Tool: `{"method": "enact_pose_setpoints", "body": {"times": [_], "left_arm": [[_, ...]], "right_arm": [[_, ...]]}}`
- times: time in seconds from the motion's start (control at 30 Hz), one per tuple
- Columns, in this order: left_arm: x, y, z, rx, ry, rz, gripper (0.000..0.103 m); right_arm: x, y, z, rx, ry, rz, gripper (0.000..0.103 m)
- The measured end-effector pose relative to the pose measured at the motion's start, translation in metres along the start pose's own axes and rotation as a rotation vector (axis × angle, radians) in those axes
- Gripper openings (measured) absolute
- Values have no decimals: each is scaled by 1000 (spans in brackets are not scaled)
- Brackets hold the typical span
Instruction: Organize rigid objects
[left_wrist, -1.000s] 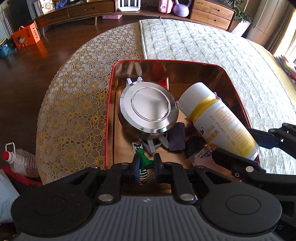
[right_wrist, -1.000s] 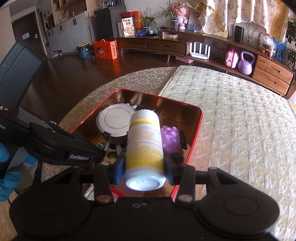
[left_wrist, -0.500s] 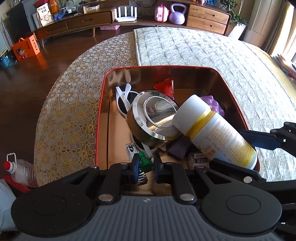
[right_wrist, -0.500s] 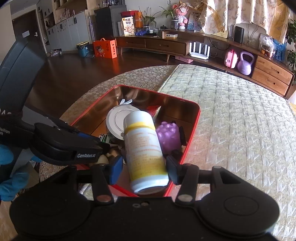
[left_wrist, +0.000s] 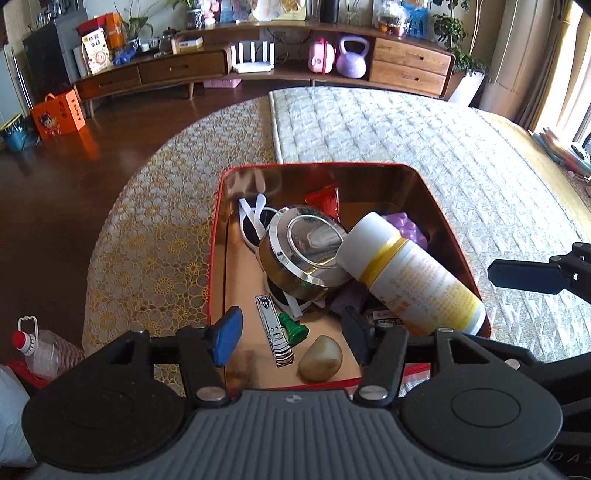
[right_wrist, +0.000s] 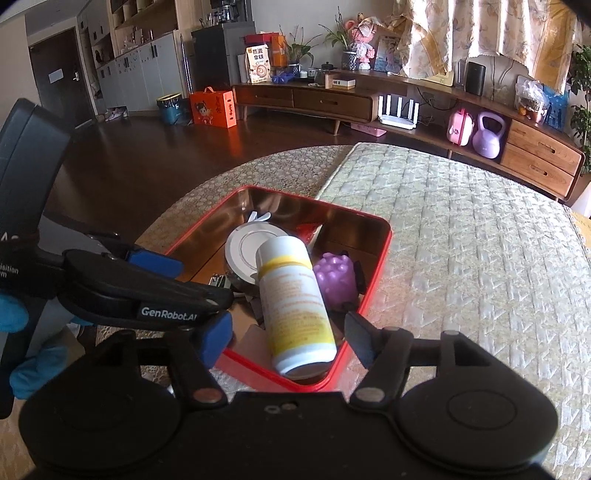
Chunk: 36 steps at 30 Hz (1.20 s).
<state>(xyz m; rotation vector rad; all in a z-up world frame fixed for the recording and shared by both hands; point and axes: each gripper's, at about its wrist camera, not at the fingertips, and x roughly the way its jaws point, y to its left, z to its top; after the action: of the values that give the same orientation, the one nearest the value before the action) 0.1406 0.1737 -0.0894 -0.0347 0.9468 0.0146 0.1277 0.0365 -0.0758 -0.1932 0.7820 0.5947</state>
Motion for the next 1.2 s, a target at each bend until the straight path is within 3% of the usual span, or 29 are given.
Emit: {"method": "enact_pose_setpoints", "body": {"times": [0.1,0.27,0.43,0.57,0.77,0.93,1.2], "left_arm": [[-13,0,-2,-2,-42,6,68],[-32,-3,-5,12,-101,10,72],[-47,-3,-8,10,-142,6,79],[-57,-4,-10,8,-168,9,81],[-71,-3,-12,-19,-184,8,86],[-79,-6,-17,-27,-224,31,102],[-91,-7,-24,-40,-259,7,103]], "right_arm": [[-9,-1,1,11,-16,3,72],[-26,-6,1,47,-53,10,85],[-42,-11,0,85,-98,22,90],[-56,-12,-2,108,-149,30,100],[-76,-14,-10,127,-219,62,103],[-86,-12,-16,121,-251,49,103],[-99,-10,-21,118,-285,56,103]]}}
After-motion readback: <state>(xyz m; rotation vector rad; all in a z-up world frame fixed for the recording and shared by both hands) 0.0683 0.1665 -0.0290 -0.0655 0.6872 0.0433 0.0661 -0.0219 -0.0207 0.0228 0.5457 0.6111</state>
